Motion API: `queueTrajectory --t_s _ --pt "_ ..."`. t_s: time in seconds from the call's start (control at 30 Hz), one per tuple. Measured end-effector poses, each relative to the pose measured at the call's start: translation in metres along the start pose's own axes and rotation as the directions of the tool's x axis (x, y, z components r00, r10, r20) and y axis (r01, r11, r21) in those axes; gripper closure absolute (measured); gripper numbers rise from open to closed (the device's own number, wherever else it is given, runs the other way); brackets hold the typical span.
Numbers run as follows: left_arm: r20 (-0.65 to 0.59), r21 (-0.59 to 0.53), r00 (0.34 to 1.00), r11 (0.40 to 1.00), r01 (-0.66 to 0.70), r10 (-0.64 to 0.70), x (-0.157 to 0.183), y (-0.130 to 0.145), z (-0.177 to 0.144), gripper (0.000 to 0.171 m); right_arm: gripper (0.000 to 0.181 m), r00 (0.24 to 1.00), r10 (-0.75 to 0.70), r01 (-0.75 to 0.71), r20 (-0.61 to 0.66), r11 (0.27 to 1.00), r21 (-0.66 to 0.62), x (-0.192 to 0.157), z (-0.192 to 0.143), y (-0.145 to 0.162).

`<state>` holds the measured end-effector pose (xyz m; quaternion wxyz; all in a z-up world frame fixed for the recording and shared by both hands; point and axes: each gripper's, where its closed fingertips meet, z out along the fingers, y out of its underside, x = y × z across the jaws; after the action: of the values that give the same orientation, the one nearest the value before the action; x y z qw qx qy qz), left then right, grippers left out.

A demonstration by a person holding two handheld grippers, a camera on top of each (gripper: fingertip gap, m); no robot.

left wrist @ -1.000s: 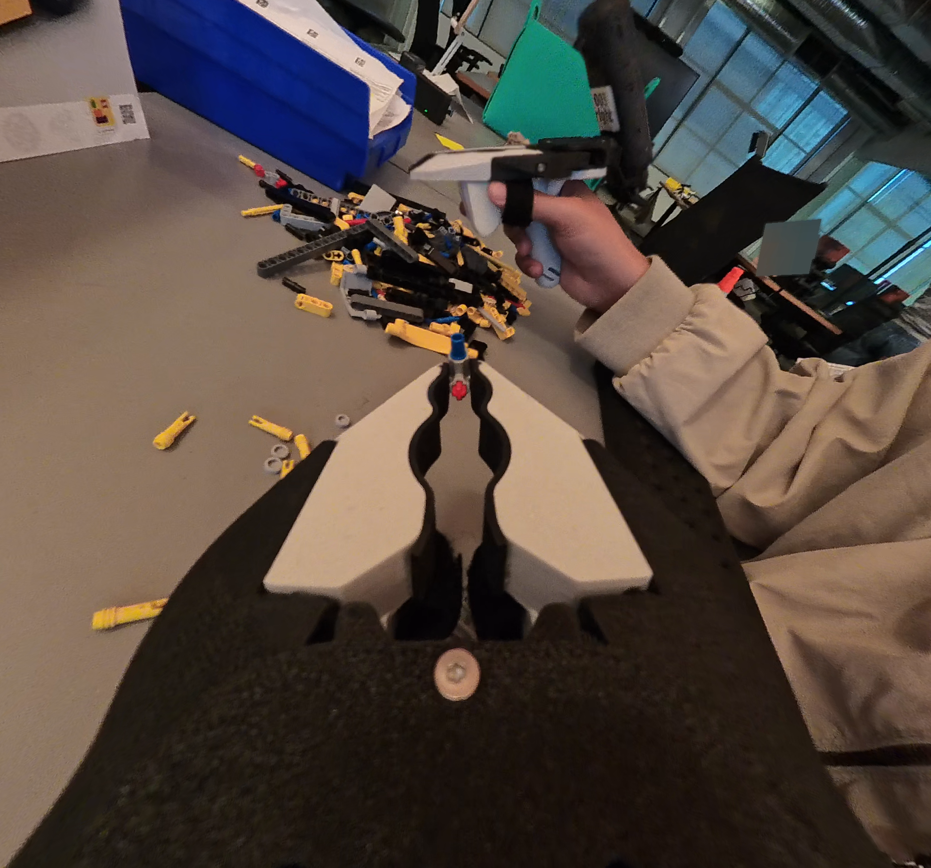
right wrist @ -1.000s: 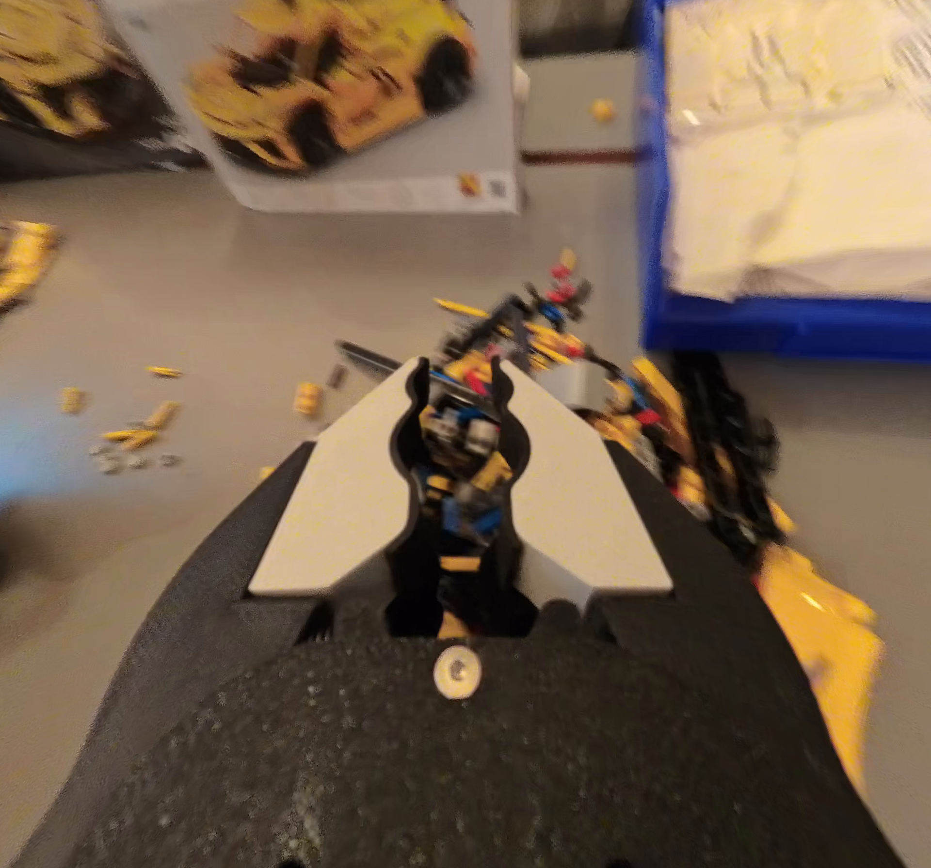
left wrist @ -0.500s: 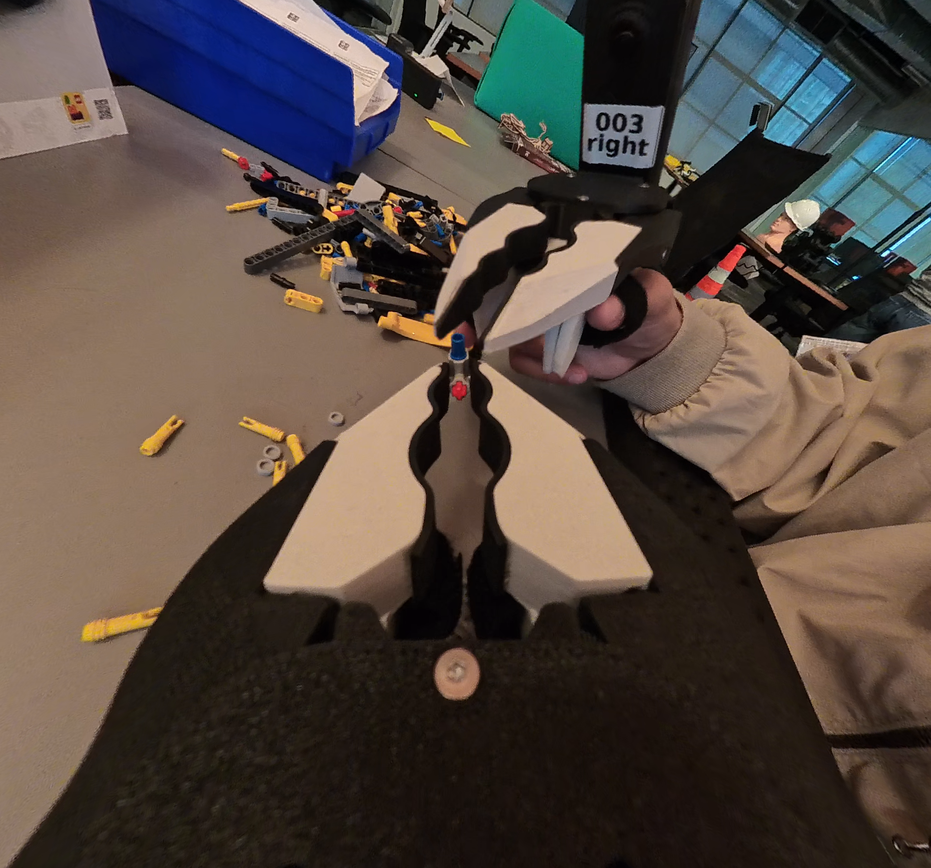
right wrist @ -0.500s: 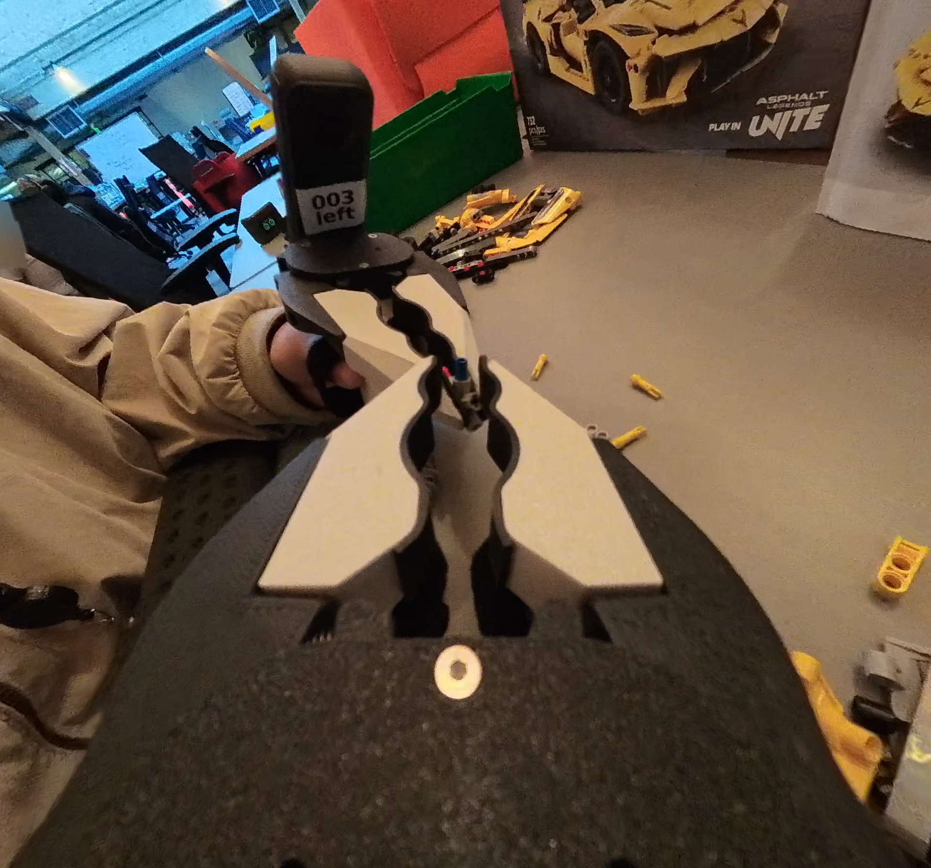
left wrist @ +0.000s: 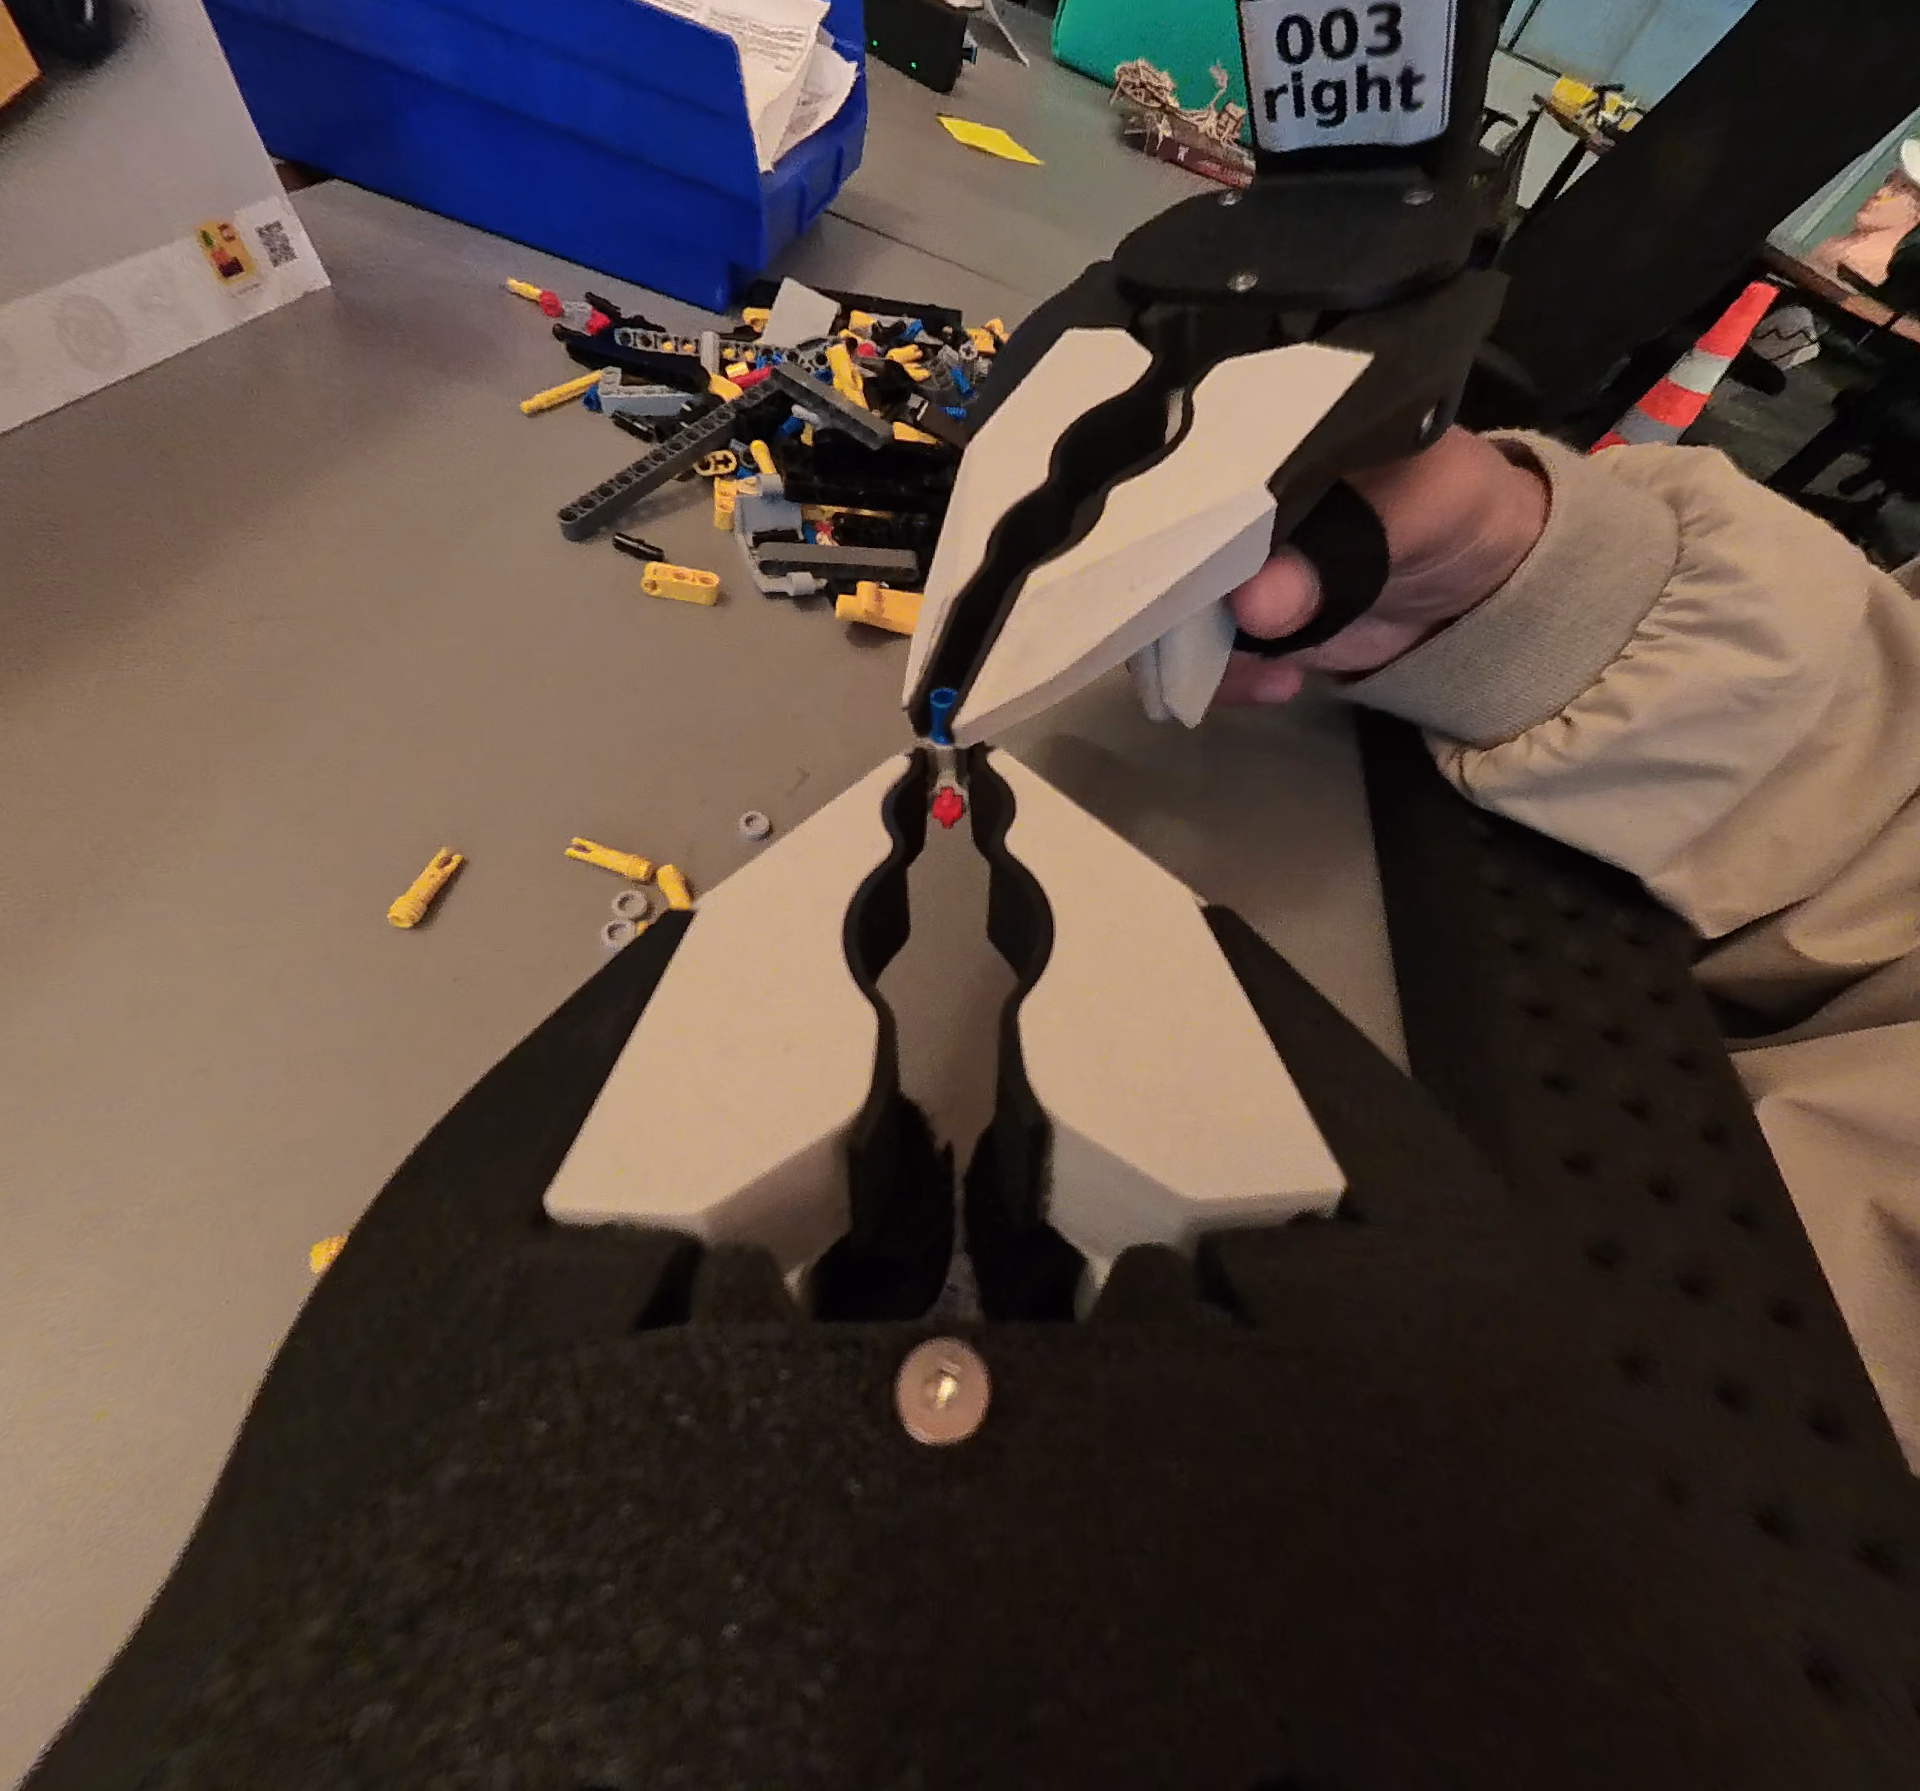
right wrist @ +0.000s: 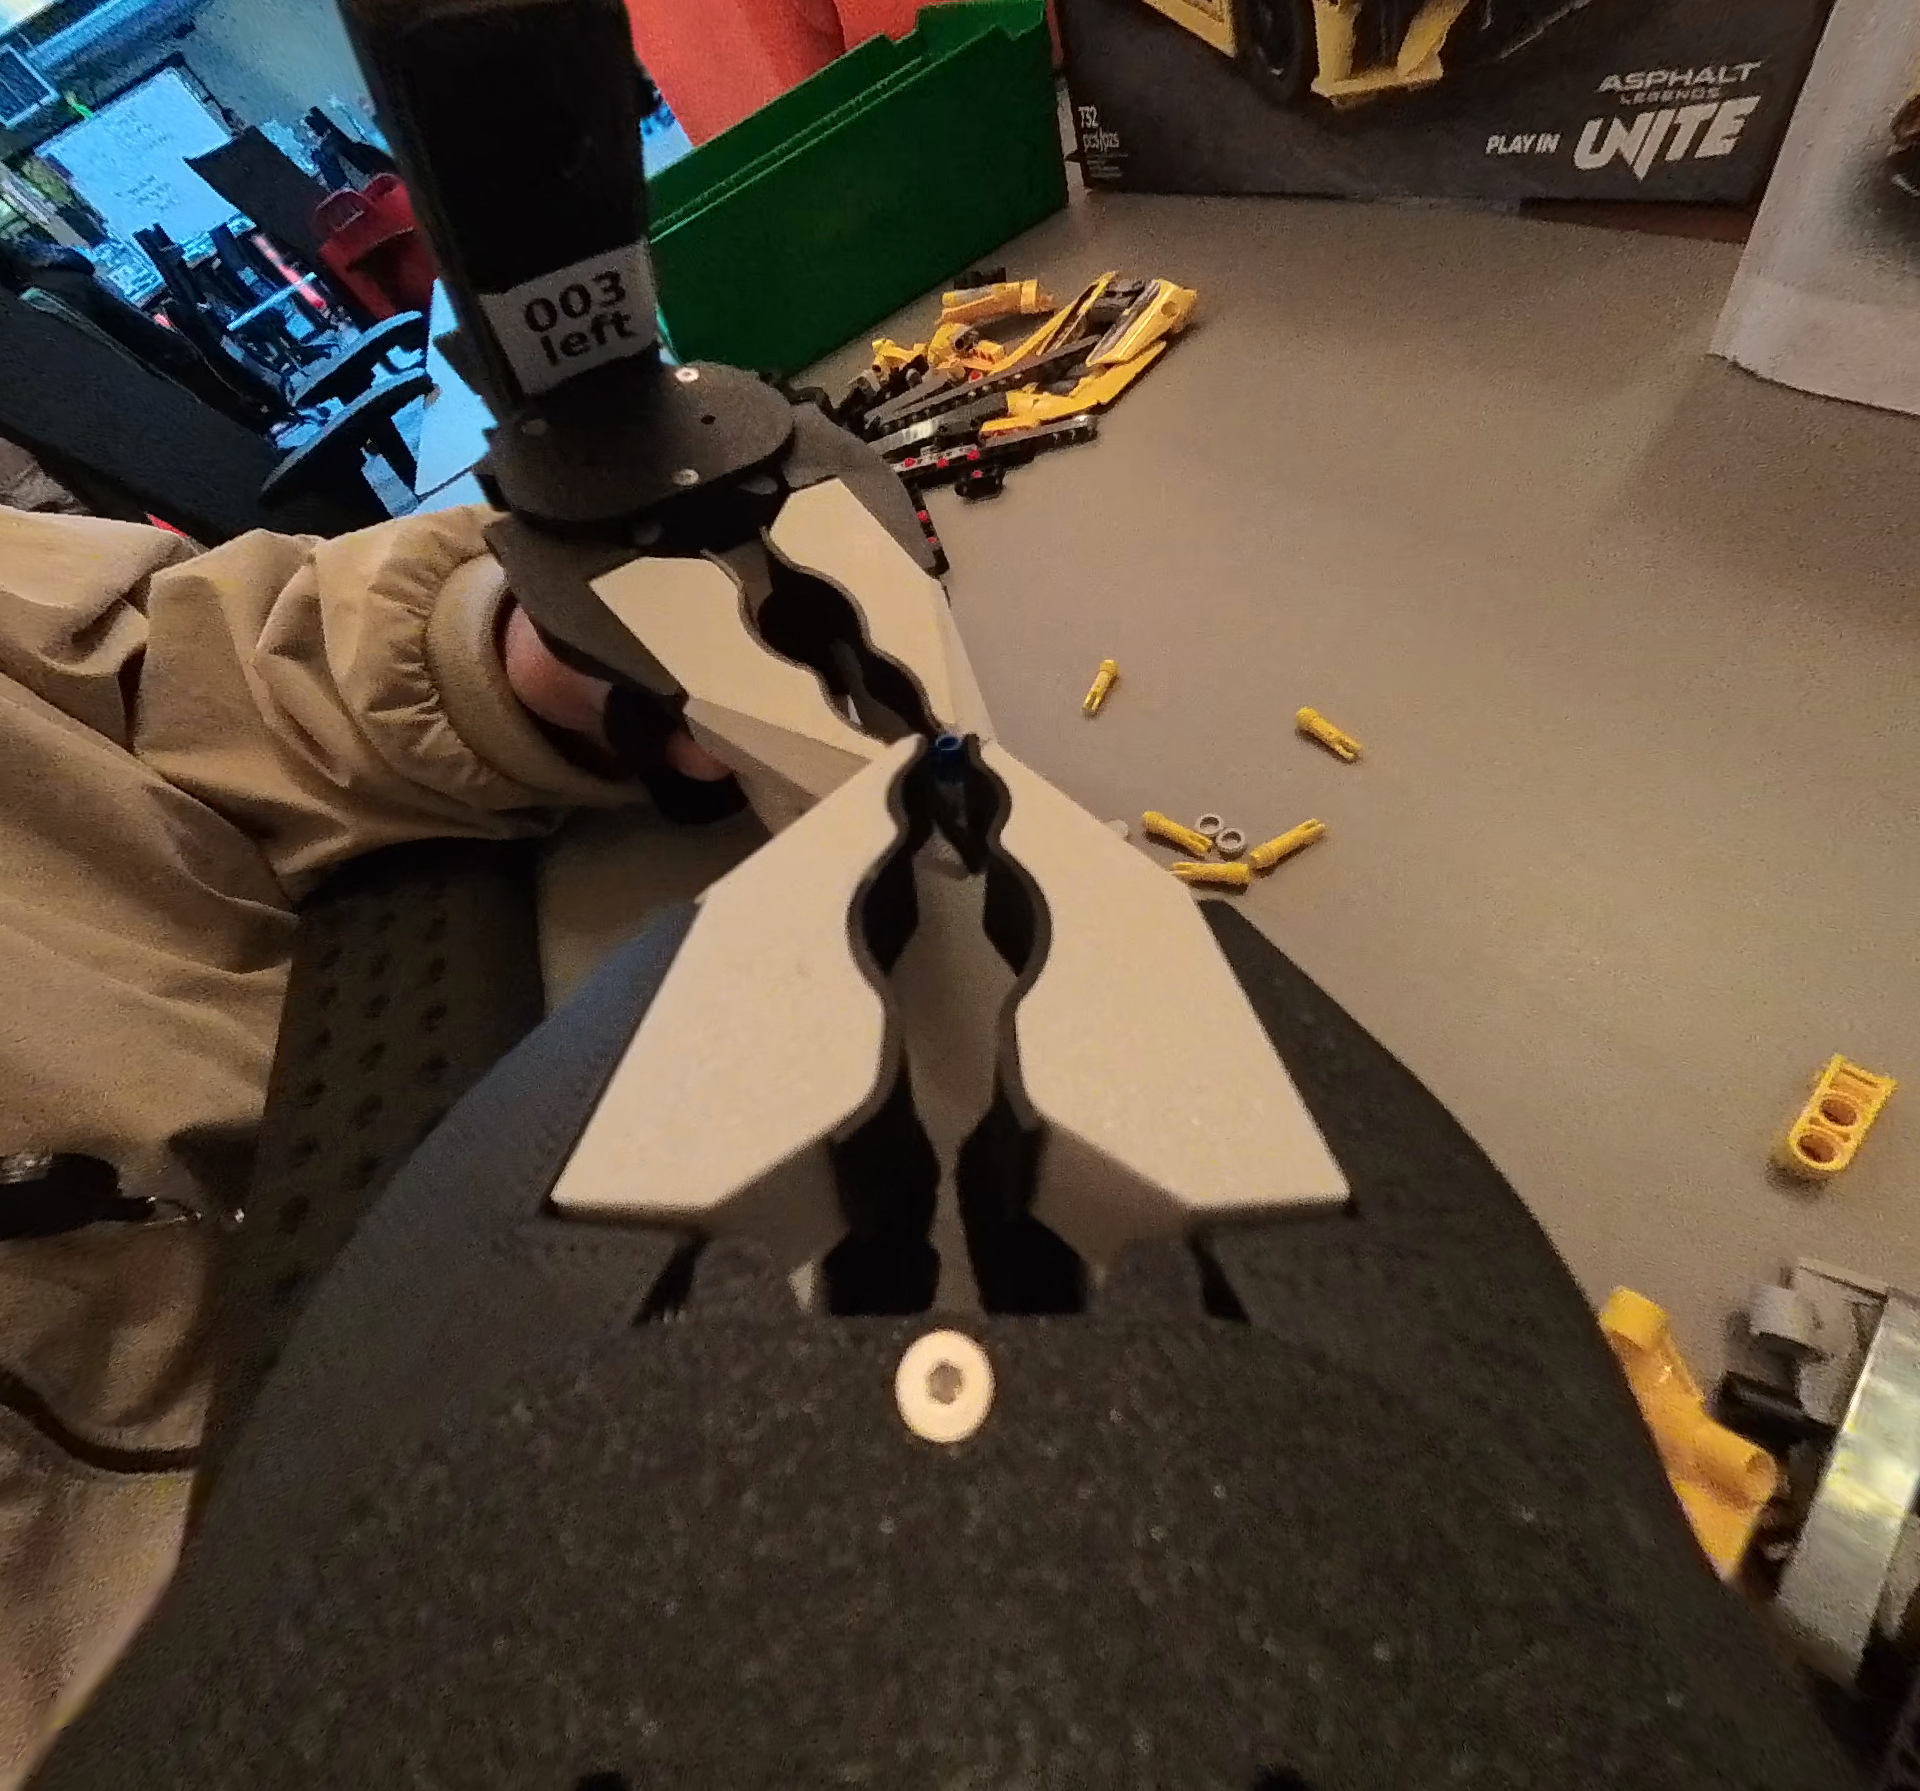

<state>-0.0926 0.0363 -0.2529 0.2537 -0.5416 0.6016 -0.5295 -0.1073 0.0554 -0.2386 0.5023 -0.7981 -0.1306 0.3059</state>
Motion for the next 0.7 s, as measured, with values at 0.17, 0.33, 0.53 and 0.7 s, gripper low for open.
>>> queueTrajectory --t_s 0.17,0.33,0.53,0.7 --pt "-0.027 0.058 0.999 0.998 0.034 -0.033 0.001 -0.010 -0.005 0.164 0.179 0.999 0.026 -0.029 0.026 0.993 0.119 -0.002 -0.002 -0.012" --pt "-0.007 0.093 1.000 0.996 -0.005 0.006 0.002 -0.027 -0.008 0.163 0.180 0.995 0.085 -0.096 0.051 0.958 0.269 -0.002 -0.011 -0.030" --pt "0.066 0.035 0.998 0.999 -0.007 0.005 -0.015 -0.008 -0.014 0.164 0.181 0.880 0.328 -0.457 0.344 0.386 0.802 0.056 -0.132 -0.100" --pt "0.039 0.183 0.999 0.982 -0.042 0.035 -0.005 -0.040 -0.035 0.164 0.179 0.923 0.382 -0.268 -0.047 0.726 0.633 0.089 -0.147 -0.081"
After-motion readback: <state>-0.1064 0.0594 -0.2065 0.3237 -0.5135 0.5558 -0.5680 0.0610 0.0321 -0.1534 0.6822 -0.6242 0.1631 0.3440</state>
